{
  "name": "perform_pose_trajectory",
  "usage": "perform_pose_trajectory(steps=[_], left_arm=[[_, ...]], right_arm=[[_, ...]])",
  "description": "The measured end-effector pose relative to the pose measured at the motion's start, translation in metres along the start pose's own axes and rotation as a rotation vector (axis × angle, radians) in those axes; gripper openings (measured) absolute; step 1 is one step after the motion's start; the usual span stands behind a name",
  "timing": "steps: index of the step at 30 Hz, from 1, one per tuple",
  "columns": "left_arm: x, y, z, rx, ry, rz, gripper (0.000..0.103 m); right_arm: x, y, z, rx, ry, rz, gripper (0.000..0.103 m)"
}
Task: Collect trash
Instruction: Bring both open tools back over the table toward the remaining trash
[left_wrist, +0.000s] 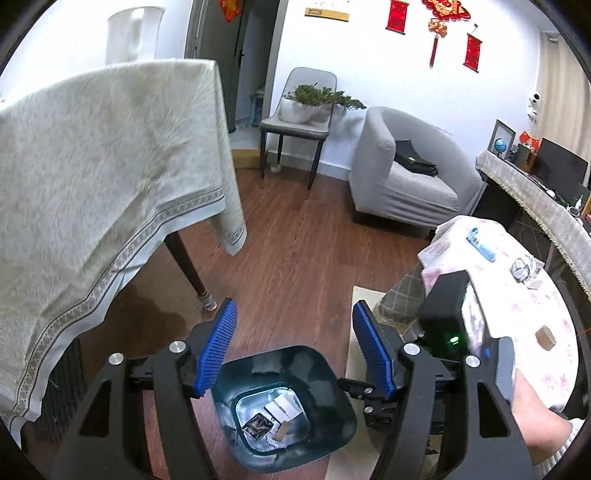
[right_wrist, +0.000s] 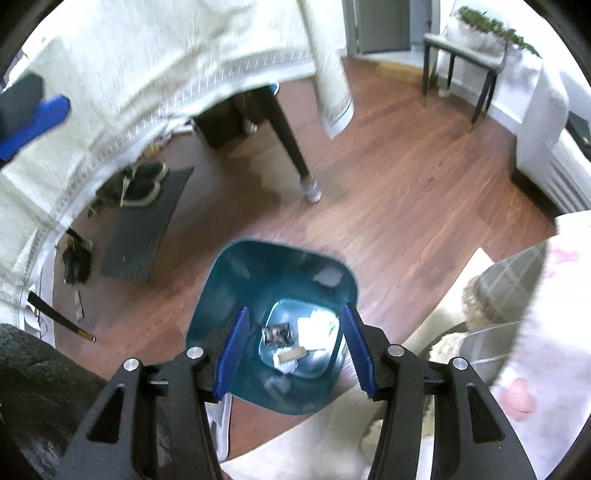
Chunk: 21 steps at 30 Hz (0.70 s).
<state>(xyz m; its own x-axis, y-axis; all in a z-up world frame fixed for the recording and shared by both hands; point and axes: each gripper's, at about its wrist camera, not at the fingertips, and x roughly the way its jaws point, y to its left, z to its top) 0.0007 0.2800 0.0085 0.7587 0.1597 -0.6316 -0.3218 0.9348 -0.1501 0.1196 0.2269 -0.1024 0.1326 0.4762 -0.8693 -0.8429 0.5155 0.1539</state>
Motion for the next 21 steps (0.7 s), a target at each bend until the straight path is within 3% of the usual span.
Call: perform_pose_trajectory(steps=[11, 21], left_arm=[[0.0, -0.042, 0.012, 0.023, -0.016, -0.047, 0.076], [0.01, -0.104, 0.01, 0.111, -0.015, -0.115, 0.089]], right_arm=[[-0.074, -0.039, -0.008, 0.032, -0.161, -0.076, 0.053], [-0.132, -0.081, -0.038, 0.081, -0.233, -0.181, 0.058]])
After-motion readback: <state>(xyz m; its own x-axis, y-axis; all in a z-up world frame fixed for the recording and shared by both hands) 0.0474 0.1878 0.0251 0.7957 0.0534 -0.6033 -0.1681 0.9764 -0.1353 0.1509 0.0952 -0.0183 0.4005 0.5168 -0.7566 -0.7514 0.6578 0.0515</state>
